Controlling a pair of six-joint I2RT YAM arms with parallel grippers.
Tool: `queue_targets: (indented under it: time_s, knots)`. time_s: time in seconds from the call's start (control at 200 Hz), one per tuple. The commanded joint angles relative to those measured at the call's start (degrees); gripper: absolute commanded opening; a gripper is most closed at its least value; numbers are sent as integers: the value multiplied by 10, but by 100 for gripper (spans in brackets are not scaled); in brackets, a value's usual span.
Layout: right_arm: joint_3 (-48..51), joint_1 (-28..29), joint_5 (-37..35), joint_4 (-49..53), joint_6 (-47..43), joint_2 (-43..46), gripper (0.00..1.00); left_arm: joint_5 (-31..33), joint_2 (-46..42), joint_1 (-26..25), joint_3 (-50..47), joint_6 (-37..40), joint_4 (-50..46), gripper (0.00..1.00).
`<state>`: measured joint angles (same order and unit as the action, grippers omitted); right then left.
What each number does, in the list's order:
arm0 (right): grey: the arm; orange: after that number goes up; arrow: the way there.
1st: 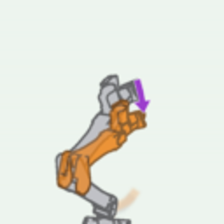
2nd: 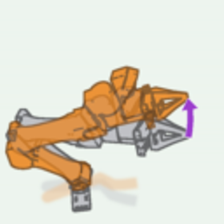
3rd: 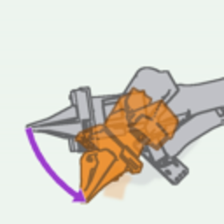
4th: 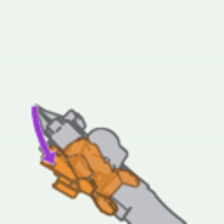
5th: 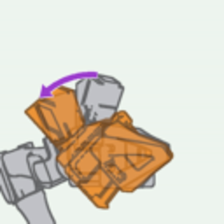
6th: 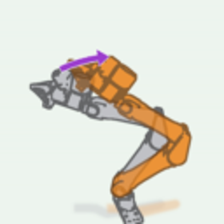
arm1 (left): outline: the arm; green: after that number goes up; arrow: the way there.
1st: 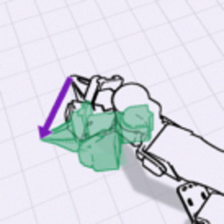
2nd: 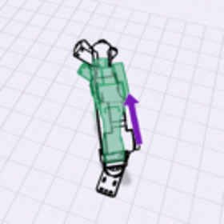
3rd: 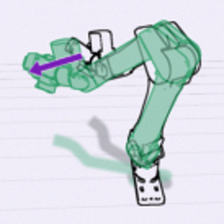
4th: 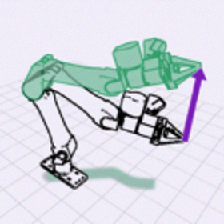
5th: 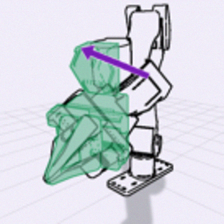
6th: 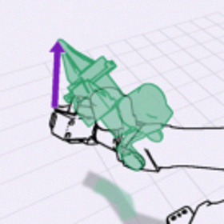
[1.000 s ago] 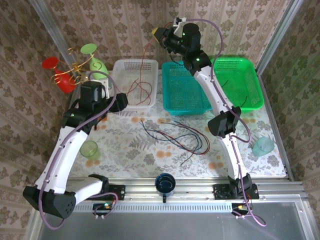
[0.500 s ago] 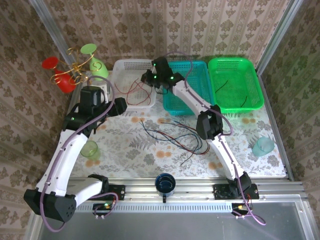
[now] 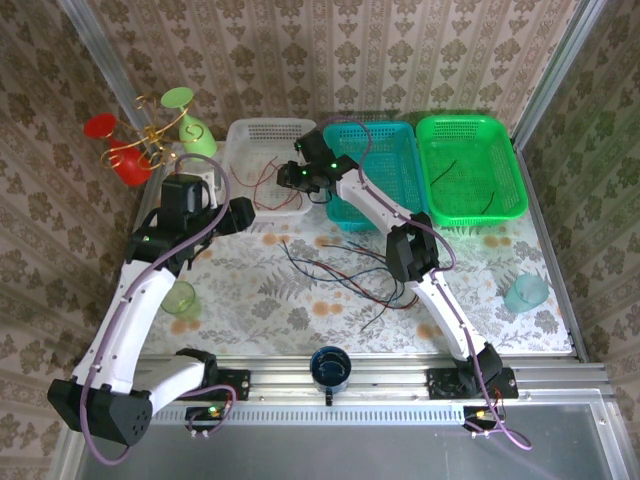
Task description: Untangle the cables
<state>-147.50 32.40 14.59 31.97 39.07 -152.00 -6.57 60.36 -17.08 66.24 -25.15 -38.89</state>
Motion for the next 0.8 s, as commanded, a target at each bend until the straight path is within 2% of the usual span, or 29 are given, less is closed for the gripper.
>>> queue_targets:
  time_s: [0.0,0.08,0.245,0.345,0.5,0.62,0.69,0.795]
  knots:
    - [-17,-4,-11,13,-19,35,60,-10,-3,5,-10,-18,9,73]
    - [-17,-5,-16,14,-29,52,69,-14,-3,5,-14,-22,14,73]
    - [-21,-7,-14,11,-36,80,78,-17,1,1,-15,-23,19,73]
    - [-29,-6,-47,31,-55,94,87,-17,5,0,-14,-22,15,73]
    - [-34,-4,-105,60,-92,113,96,-20,5,0,-17,-24,13,73]
    - [-39,-4,-124,83,-118,131,97,-22,6,-1,-21,-26,13,73]
    - [-33,-3,-125,92,-143,152,95,-22,6,-5,-27,-27,14,73]
    - [29,3,-122,98,-208,213,92,-24,5,-17,-45,-35,22,73]
